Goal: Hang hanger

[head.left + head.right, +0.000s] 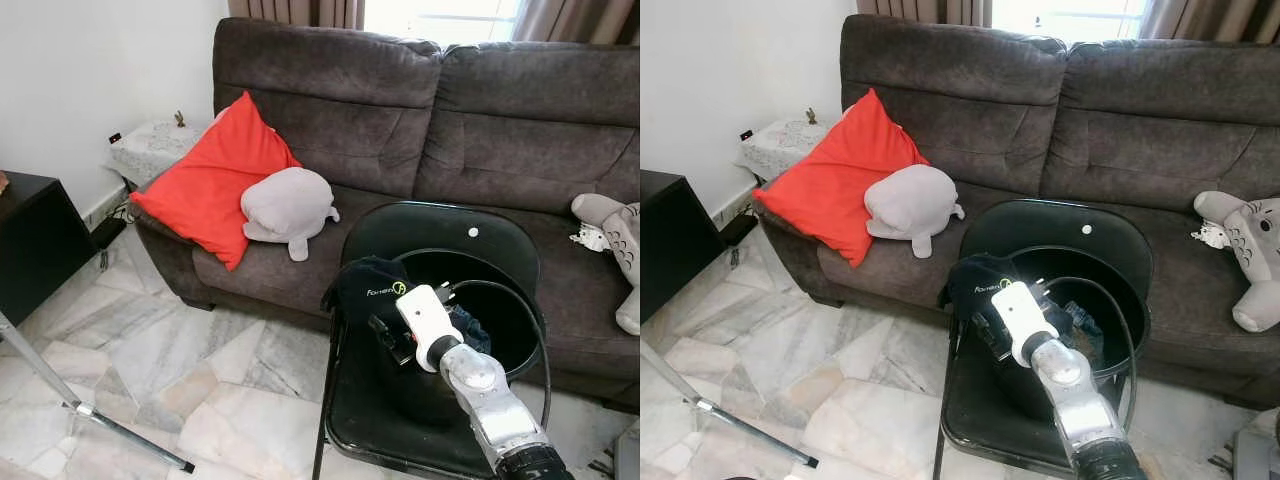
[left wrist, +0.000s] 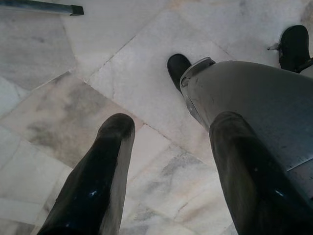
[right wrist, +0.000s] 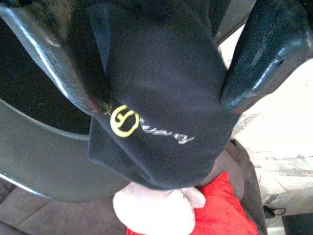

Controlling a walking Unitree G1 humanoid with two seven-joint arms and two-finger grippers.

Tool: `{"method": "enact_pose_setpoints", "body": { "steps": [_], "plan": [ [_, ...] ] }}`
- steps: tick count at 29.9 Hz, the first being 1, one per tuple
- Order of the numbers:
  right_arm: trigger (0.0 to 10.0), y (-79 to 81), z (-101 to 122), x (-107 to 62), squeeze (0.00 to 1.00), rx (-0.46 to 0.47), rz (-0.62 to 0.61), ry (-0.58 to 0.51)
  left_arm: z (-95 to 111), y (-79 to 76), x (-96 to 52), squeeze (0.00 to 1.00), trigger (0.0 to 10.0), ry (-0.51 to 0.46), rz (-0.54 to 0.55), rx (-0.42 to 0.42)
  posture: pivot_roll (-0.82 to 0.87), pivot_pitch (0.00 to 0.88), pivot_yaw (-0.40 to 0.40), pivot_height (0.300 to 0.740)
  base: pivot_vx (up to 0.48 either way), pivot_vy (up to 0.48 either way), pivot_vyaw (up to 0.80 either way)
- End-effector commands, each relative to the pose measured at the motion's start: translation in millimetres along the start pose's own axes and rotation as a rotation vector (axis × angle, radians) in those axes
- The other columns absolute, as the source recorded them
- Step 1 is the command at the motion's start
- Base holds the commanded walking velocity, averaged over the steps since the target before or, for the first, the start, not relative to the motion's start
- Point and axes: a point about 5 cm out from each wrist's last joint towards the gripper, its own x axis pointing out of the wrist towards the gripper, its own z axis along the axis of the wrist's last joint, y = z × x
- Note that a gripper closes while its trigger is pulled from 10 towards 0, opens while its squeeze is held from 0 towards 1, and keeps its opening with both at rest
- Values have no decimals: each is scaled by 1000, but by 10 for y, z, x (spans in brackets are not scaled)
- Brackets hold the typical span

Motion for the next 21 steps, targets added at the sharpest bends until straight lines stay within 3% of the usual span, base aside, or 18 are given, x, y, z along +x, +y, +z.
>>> {"method": "enact_pose_setpoints", "body": {
  "steps": [1,21],
  "plan": [
    [0,-12,36,25,0,6,-4,-16,-47,38,-10,0,10000,21,7,13,-5,24,49,740,0,0,0],
    [0,31,-29,30,0,15,5,2,-50,35,-10,0,10000,25,1,16,-3,26,48,740,0,0,0]
  ]
}}
